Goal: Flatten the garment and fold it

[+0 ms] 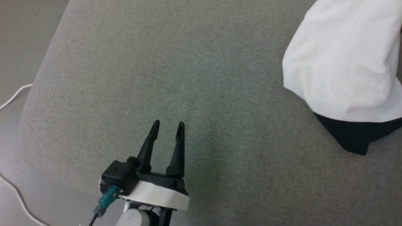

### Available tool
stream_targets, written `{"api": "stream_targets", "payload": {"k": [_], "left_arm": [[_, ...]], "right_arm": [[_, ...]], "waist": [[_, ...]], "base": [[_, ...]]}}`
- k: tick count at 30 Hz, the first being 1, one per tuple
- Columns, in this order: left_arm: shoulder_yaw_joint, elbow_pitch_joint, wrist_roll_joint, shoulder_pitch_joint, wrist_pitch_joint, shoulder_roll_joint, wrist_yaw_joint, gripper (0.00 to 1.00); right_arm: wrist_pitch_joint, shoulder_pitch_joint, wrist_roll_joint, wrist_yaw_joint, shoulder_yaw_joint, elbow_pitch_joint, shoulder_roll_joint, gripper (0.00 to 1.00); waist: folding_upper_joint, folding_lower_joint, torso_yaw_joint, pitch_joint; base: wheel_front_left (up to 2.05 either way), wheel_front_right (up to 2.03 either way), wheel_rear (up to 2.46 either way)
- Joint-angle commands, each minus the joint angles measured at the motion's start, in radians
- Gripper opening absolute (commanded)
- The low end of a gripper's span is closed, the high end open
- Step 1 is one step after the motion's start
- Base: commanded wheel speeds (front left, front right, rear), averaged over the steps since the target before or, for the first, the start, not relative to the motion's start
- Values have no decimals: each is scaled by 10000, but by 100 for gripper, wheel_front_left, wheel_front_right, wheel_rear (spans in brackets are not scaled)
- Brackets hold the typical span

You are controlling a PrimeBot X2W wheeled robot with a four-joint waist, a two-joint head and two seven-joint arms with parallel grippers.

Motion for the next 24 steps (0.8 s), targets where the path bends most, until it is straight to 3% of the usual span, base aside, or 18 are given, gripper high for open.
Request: {"api": "stream_targets", "payload": {"k": [1, 9, 11, 12, 24], "left_arm": [[-99, -22, -94, -156, -47, -37, 66, 100], [-702, 31, -355, -586, -47, -37, 233, 100], [-740, 59, -354, -658, -47, -37, 280, 100], [-745, 76, -343, -689, -47, -37, 290, 100], [-298, 407, -52, -473, -47, -37, 172, 100]], "right_arm": [[-111, -87, -145, -11, 111, 341, -26, 0], [-681, 356, -529, -11, 168, 2042, -3, 0], [-749, 483, -626, -11, 197, 2276, 12, 49], [-812, 518, -636, -11, 210, 2345, 35, 100], [-2069, 1046, 640, -11, -12, 1878, 358, 100]], "waist": [[0, 0, 430, 476], [0, 0, 898, 1103], [0, 0, 877, 1133], [0, 0, 838, 1124], [0, 0, -36, -218]], "base": [[0, 0, 0], [0, 0, 0], [0, 0, 0], [0, 0, 0], [0, 0, 0]]}}
